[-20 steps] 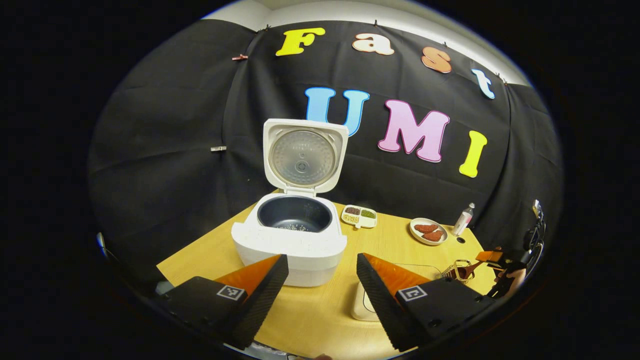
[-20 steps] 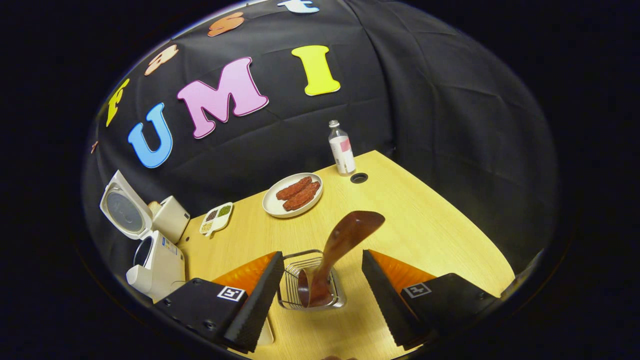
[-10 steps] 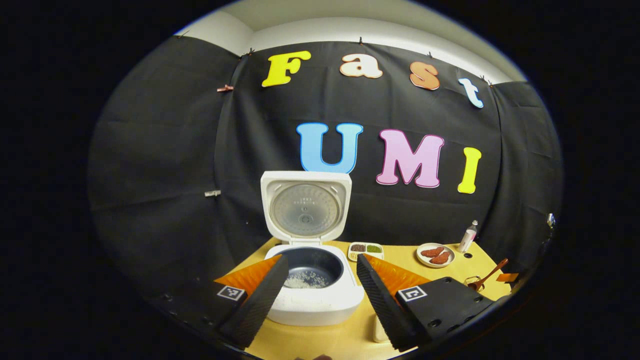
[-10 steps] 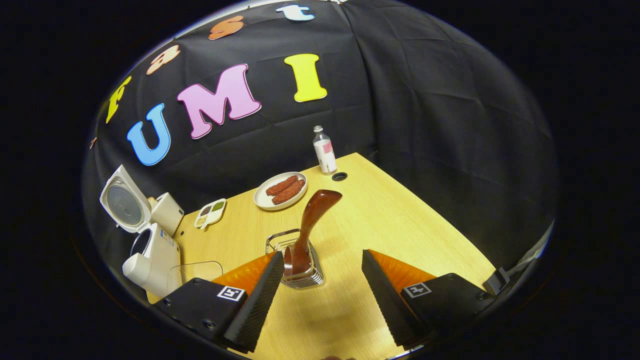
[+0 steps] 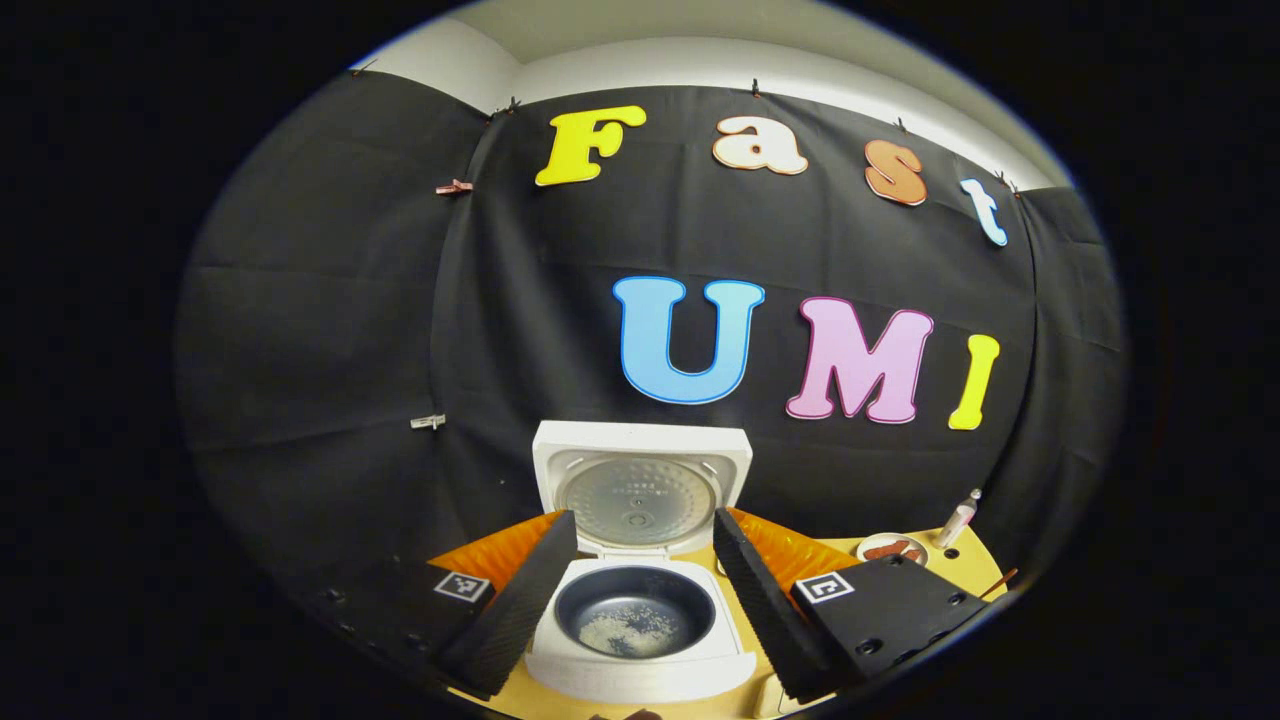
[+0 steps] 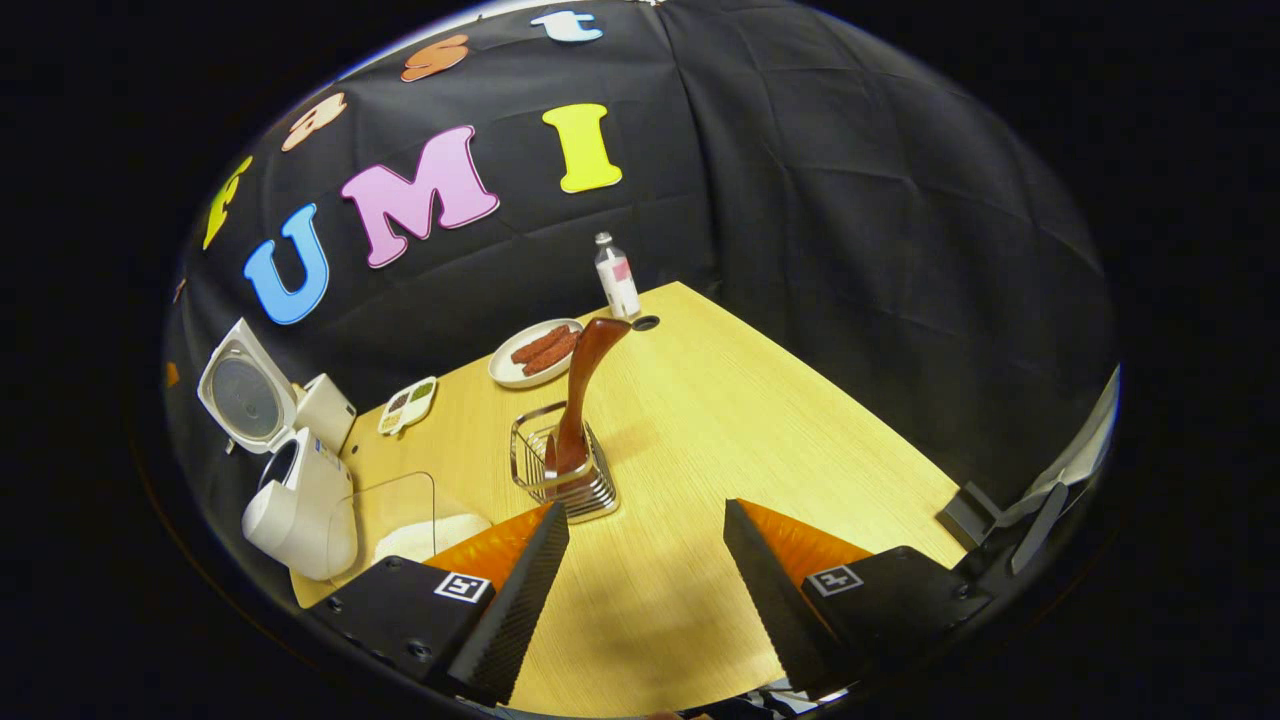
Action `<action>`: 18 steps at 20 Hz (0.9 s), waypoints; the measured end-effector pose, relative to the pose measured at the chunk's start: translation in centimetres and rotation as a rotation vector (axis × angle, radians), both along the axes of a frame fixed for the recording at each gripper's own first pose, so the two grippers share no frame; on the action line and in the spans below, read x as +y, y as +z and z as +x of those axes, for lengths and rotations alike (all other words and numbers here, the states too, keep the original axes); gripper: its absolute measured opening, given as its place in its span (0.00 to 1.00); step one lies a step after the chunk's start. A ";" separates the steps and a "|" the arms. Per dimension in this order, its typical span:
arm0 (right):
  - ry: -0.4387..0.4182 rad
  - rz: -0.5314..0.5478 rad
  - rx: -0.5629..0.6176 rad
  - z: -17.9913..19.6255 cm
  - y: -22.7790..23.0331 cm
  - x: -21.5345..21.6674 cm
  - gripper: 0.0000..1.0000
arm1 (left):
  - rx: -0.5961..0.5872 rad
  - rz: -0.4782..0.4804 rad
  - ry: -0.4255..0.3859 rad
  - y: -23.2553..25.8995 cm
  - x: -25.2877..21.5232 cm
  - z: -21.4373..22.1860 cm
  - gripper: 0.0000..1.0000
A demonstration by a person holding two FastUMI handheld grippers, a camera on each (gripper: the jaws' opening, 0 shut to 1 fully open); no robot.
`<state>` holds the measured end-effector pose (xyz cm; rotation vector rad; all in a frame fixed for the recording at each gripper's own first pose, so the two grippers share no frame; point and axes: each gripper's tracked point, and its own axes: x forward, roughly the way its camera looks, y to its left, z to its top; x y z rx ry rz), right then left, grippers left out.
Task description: Close the left gripper, press the button to open the rice cooker; take a wooden spoon from the chopstick holder with the right hand, scoop a spoonful of rice and pour it into the rice cooker, then put the wooden spoon back into the chopstick holder.
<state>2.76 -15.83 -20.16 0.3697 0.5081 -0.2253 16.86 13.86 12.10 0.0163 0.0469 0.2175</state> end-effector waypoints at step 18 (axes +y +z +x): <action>0.173 -0.134 0.129 -3.0 -2.5 4.4 0.99 | 0.045 0.027 -0.039 2.3 8.2 20.5 0.95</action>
